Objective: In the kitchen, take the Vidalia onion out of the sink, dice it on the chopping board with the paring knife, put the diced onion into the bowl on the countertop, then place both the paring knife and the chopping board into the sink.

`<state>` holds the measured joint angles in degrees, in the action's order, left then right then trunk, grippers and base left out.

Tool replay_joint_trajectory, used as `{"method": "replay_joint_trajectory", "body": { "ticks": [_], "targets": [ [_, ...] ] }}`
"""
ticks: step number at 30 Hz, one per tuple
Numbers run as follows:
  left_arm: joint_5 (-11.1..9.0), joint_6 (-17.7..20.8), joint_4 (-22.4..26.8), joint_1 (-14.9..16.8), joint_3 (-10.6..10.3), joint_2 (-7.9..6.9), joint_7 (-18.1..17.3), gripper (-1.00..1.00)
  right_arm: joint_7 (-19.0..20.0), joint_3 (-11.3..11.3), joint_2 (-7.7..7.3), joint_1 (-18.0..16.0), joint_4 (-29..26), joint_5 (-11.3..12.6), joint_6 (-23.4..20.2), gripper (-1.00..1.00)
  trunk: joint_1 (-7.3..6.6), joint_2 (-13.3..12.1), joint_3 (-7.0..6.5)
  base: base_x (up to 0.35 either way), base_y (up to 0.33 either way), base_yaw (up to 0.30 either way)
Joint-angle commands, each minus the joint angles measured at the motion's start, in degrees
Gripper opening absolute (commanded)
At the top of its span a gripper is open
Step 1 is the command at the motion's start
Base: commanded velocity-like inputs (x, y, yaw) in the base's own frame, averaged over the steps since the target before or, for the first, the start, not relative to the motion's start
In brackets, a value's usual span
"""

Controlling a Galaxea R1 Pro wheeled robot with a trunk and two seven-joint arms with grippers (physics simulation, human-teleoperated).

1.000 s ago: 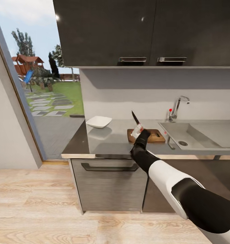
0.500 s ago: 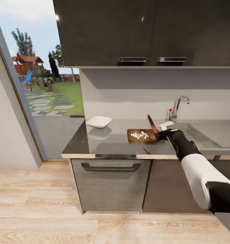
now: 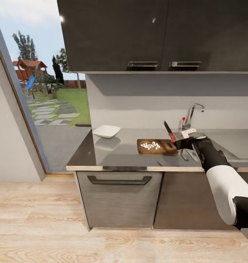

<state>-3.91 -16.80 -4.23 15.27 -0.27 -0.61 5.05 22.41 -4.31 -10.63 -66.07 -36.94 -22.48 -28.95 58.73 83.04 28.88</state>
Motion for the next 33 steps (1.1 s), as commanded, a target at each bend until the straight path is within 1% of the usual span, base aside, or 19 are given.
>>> {"method": "replay_joint_trajectory", "body": {
  "ticks": [1, 5, 8, 11, 18, 27, 32, 33],
  "targets": [
    [-0.39, -0.43, -0.26, 0.11, -0.04, 0.04, -0.01, 1.0, 0.6, -0.21, -0.18, -0.03, -0.06, -0.53, -0.11, -1.0, 0.0, 0.03, 0.06, 0.0, -0.109, 0.0],
    [-0.39, -0.66, -0.18, 0.11, 0.0, -0.05, 0.04, 1.0, 0.67, -0.34, -0.56, -0.03, 0.05, -0.46, 0.21, -1.0, 0.0, 0.03, 0.06, 0.0, -0.261, 0.0],
    [-0.39, -0.76, -0.17, 0.11, -0.01, -0.05, 0.05, 1.0, 0.79, -2.26, -1.41, -0.03, -0.13, -0.45, 0.25, -1.0, 0.0, 0.03, 0.06, 0.0, -0.312, 0.0],
    [-0.39, -0.78, -0.17, 0.11, -0.06, 0.08, 0.05, 1.0, 0.87, -2.84, -1.68, -0.03, -0.06, -0.37, 0.23, -1.0, 0.0, 0.03, 0.06, 0.0, -0.317, 0.0],
    [-0.44, -0.85, -0.17, 0.11, 0.0, 0.02, 0.05, 1.0, 0.9, -2.97, -1.71, -0.03, 0.75, -0.28, 0.03, -1.0, 0.0, 0.03, 0.06, 0.0, -0.318, 0.0],
    [-0.48, -0.87, -0.08, 0.11, 0.09, -0.12, 0.05, 1.0, 0.71, -2.9, -1.5, -0.03, 3.8, -0.28, 0.27, -1.0, 0.0, 0.03, 0.06, 0.0, -0.319, 0.0],
    [-0.48, -0.87, -0.08, 0.11, 0.09, -0.17, 0.05, 1.0, 0.71, -2.9, -1.43, -0.03, 4.44, -0.28, 0.23, -1.0, 0.0, 0.03, 0.06, 0.0, -0.319, 0.0],
    [-0.57, -1.2, -0.08, 0.11, 0.18, -0.18, -0.25, 1.0, 0.87, -2.56, -1.1, 0.15, 4.1, -0.19, 0.57, -1.0, 0.0, 0.04, 0.06, 0.0, 0.0, 0.0]
  ]
}}
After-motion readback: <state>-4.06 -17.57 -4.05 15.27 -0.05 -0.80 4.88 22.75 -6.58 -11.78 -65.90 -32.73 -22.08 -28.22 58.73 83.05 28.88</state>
